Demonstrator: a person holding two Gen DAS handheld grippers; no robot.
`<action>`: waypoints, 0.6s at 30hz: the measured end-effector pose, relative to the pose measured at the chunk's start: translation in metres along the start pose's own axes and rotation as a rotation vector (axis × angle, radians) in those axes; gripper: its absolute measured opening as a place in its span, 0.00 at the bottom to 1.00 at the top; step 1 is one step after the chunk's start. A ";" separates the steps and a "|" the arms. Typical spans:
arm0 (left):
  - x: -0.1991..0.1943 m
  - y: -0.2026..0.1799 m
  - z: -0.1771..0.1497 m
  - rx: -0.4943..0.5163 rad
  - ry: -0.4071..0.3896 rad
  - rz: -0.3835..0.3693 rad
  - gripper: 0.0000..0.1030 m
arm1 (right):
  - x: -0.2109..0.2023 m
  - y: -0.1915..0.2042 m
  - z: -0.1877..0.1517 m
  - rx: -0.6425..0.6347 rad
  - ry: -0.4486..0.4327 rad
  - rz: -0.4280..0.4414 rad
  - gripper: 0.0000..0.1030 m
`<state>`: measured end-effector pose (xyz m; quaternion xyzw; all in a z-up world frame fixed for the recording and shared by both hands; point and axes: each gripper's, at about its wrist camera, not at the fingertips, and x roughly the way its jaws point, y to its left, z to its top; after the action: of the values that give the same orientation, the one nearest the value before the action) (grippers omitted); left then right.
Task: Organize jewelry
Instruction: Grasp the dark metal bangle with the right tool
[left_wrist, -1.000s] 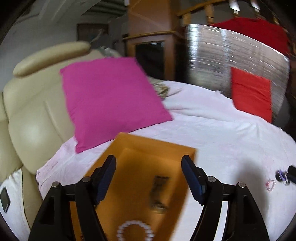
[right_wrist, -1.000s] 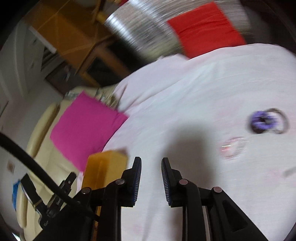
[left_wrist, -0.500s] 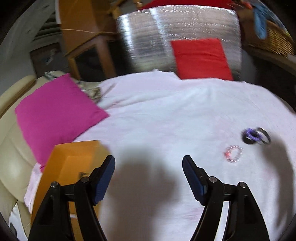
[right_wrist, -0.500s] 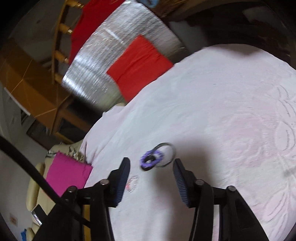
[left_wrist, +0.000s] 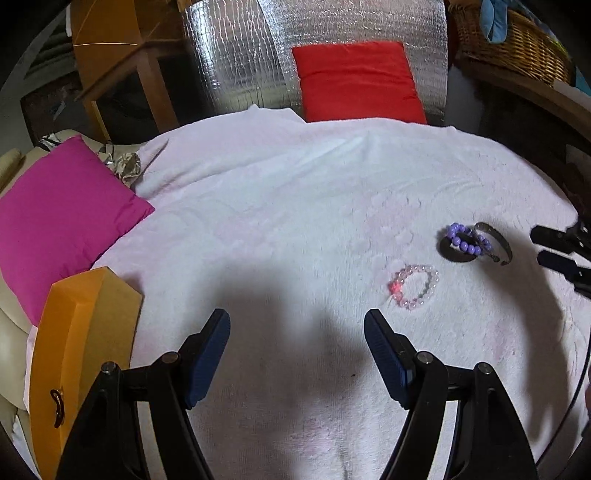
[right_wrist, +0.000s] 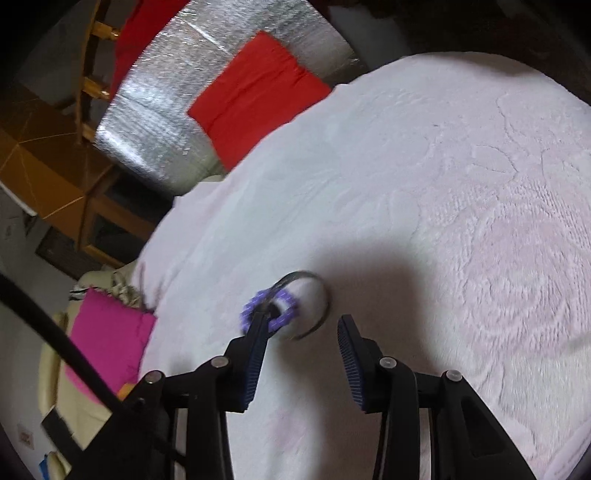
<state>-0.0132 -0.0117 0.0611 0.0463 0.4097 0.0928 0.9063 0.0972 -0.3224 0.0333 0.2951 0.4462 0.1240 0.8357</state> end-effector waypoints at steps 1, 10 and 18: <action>0.002 0.001 -0.001 0.010 0.005 0.005 0.73 | 0.005 0.001 0.002 -0.014 -0.004 -0.018 0.42; 0.018 0.017 -0.002 0.012 0.046 0.000 0.73 | 0.048 0.023 0.006 -0.135 -0.007 -0.207 0.27; 0.023 0.014 0.002 0.011 0.047 -0.050 0.73 | 0.051 0.028 0.003 -0.214 -0.041 -0.311 0.03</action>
<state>0.0007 0.0072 0.0480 0.0386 0.4322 0.0689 0.8983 0.1300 -0.2769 0.0175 0.1345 0.4535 0.0342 0.8804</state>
